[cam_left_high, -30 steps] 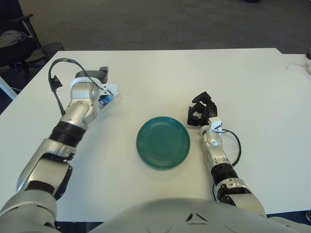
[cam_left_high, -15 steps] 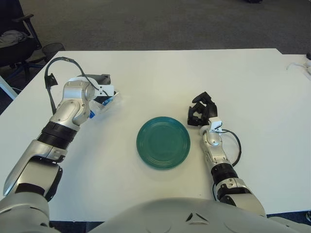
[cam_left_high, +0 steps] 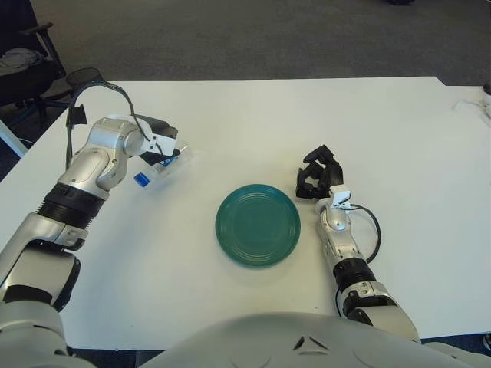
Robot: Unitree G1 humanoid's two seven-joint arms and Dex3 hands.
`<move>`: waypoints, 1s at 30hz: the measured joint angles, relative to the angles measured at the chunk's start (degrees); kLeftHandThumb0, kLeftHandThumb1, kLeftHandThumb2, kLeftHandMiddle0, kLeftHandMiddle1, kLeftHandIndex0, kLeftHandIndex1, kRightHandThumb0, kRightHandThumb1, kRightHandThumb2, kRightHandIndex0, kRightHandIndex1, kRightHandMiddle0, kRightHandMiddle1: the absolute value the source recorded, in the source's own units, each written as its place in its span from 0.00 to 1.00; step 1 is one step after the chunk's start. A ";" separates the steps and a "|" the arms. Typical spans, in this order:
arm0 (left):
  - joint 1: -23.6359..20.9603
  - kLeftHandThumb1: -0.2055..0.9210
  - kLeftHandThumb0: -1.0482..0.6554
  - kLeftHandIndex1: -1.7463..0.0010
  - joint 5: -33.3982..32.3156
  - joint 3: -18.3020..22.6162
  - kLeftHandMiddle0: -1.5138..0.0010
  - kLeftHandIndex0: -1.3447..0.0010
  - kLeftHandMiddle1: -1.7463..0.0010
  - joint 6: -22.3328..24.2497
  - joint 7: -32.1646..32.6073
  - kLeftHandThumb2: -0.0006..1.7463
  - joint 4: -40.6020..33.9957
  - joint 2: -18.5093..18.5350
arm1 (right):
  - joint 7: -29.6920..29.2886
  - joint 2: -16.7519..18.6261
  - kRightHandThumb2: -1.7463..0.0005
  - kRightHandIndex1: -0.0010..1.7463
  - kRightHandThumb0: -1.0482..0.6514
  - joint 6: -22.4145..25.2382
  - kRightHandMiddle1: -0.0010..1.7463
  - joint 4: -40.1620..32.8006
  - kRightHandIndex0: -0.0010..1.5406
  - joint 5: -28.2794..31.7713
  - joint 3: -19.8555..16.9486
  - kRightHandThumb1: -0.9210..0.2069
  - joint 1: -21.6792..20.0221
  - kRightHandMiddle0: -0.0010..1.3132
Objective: Put the bottle into the plate.
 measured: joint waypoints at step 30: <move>-1.54 1.00 0.00 0.99 18.22 -3.72 0.88 1.00 0.92 29.22 22.72 0.57 10.86 -11.64 | -0.17 0.04 0.12 0.94 0.62 0.01 1.00 0.04 0.53 0.09 -0.14 0.73 -0.03 0.41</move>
